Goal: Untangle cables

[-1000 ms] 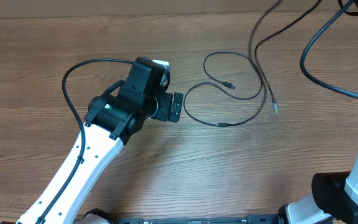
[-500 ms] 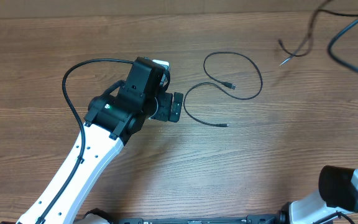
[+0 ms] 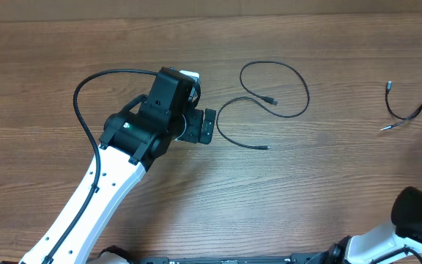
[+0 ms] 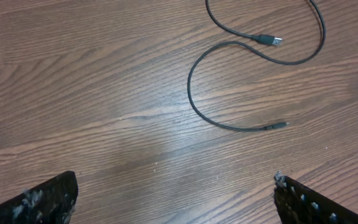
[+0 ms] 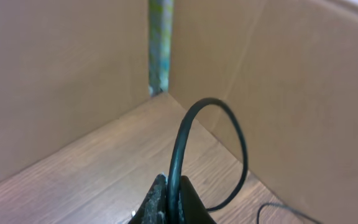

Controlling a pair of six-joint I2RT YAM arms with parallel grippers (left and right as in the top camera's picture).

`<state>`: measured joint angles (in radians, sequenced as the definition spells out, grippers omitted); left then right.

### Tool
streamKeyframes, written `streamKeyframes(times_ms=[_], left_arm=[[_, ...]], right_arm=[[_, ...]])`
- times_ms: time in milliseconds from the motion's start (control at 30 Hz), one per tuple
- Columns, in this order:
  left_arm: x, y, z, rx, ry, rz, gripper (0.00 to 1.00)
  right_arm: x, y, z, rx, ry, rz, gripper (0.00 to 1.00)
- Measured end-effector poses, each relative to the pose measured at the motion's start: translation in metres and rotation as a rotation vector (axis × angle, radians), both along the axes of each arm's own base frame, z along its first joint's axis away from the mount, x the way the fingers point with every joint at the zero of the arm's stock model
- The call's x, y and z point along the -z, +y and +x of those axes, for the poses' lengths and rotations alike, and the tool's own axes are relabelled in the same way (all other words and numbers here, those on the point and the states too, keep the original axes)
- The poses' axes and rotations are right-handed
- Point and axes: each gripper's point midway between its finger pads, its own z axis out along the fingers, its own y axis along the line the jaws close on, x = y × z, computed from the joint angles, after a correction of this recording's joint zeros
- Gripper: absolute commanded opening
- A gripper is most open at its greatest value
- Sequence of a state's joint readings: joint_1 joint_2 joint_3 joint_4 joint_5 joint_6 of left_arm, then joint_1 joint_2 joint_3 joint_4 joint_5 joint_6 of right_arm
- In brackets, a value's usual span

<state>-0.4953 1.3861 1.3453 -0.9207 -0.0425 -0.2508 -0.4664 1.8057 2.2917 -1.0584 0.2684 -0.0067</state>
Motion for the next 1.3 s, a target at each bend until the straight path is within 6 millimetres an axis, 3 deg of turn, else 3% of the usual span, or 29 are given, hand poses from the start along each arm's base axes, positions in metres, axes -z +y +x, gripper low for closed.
streamKeyframes(times_ms=[167, 400, 600, 1000, 1300], left_arm=[[0.000, 0.000, 0.000, 0.000, 0.000, 0.000, 0.99], [0.000, 0.000, 0.000, 0.000, 0.000, 0.000, 1.00], [0.000, 0.000, 0.000, 0.000, 0.000, 0.000, 1.00], [0.000, 0.000, 0.000, 0.000, 0.000, 0.000, 1.00], [0.000, 0.000, 0.000, 0.000, 0.000, 0.000, 0.99]], right_arm=[[0.050, -0.029, -0.003, 0.060, 0.042, 0.087, 0.04], [0.122, -0.051, -0.003, 0.093, 0.090, 0.175, 0.04], [0.174, -0.053, 0.000, 0.089, 0.120, 0.220, 0.04], [0.236, -0.052, 0.002, 0.088, 0.194, 0.270, 0.04], [0.328, -0.052, 0.002, 0.099, 0.360, 0.374, 0.04]])
